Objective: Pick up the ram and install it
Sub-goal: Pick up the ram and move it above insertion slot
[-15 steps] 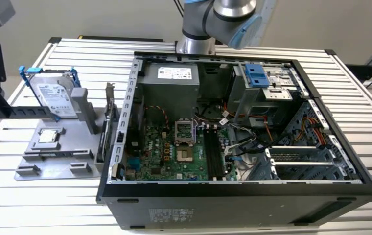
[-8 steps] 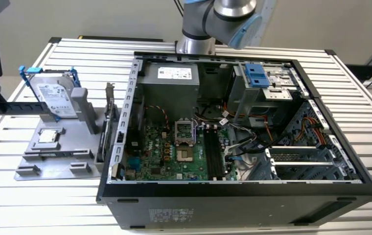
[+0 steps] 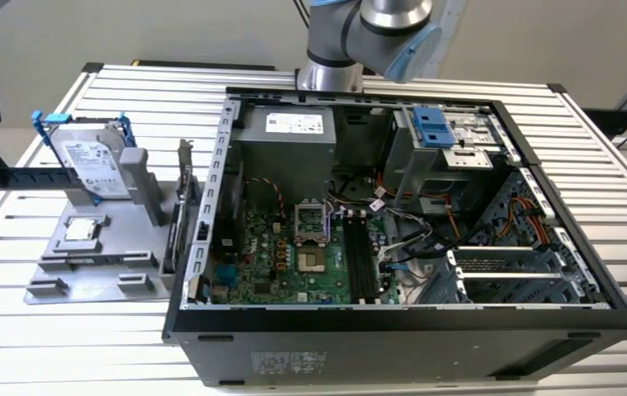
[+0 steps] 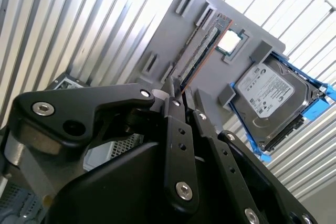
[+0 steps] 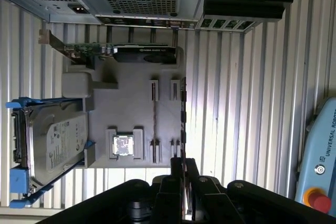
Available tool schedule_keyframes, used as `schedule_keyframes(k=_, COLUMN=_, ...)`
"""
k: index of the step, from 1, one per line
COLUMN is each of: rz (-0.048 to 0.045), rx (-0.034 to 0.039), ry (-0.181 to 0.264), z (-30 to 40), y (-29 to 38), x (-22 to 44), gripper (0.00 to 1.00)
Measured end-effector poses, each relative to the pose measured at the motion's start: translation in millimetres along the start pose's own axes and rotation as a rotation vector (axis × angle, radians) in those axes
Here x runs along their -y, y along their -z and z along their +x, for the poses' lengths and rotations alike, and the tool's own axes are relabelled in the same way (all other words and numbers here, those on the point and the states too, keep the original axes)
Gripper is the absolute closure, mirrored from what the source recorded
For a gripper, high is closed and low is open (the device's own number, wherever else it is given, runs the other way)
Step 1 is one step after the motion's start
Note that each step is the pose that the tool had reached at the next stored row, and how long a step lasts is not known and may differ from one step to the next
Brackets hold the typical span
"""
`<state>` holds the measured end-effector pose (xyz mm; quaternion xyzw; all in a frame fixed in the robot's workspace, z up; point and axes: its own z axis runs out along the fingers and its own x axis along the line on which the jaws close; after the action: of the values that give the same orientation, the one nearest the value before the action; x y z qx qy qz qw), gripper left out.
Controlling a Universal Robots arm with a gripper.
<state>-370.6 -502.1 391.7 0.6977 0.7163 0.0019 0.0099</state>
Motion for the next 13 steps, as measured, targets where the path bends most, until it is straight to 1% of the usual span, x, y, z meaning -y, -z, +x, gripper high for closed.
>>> schedule_keyframes(k=5, rz=0.0002, rx=0.0002, ry=0.000, z=-0.1, y=0.1, x=-3.0, gripper=1.00)
schedule_keyframes(k=13, rz=0.0001, rx=0.0002, ry=0.000, z=-0.3, y=-0.1, x=-10.2, gripper=1.00)
